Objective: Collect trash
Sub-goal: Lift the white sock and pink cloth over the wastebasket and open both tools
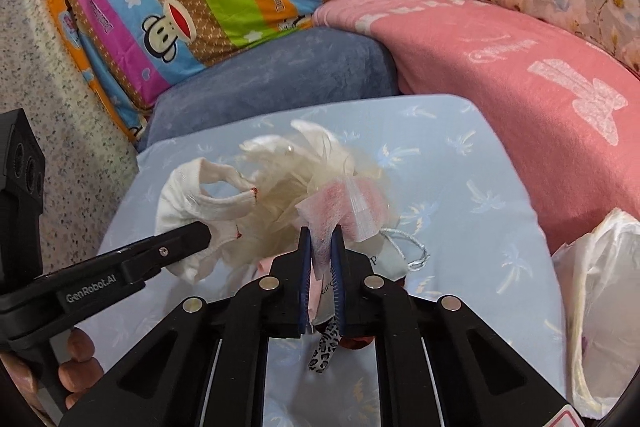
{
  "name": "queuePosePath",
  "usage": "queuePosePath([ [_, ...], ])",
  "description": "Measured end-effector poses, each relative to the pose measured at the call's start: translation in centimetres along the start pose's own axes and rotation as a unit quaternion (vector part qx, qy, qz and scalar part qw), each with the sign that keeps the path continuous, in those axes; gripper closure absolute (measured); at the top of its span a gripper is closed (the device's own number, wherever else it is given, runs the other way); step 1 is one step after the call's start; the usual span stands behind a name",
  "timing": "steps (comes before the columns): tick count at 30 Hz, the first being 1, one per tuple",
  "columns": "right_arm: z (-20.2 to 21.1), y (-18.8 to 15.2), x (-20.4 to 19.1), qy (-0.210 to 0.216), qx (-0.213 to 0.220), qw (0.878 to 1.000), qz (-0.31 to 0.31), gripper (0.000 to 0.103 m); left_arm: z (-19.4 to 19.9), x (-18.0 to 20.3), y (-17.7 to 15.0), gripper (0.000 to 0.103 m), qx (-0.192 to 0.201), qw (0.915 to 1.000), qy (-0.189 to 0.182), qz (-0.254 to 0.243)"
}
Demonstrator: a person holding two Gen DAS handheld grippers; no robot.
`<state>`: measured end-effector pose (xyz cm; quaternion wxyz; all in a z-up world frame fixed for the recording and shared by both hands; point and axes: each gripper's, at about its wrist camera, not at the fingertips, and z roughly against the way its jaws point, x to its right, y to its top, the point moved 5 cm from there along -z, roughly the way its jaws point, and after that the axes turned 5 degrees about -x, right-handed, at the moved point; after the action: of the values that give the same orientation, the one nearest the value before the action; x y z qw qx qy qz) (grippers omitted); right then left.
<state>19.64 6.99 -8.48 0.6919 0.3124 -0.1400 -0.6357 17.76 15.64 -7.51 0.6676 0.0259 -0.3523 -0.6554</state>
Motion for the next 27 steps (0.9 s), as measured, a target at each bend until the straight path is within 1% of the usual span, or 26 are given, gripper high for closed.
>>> queuePosePath([
  [7, 5.7, 1.1, 0.7, 0.003, 0.050, 0.999, -0.006, 0.094, 2.1, 3.5, 0.2, 0.095, 0.024, 0.9991, -0.014, -0.031],
  [12, 9.5, 1.6, 2.3, -0.003, 0.082, 0.996, -0.015, 0.094, 3.2, 6.7, 0.3, 0.095, 0.036, 0.9973, -0.026, -0.059],
  [19, 14.4, 1.4, 6.0, -0.021, 0.119, 0.992, -0.038, 0.094, 4.0, 11.9, -0.1, 0.095, 0.045, 0.9923, -0.046, -0.106],
  [27, 19.4, -0.1, 12.3, -0.051, 0.151, 0.984, -0.080, 0.094, 3.1, 18.6, -1.6, 0.095, 0.035, 0.9839, -0.069, -0.161],
])
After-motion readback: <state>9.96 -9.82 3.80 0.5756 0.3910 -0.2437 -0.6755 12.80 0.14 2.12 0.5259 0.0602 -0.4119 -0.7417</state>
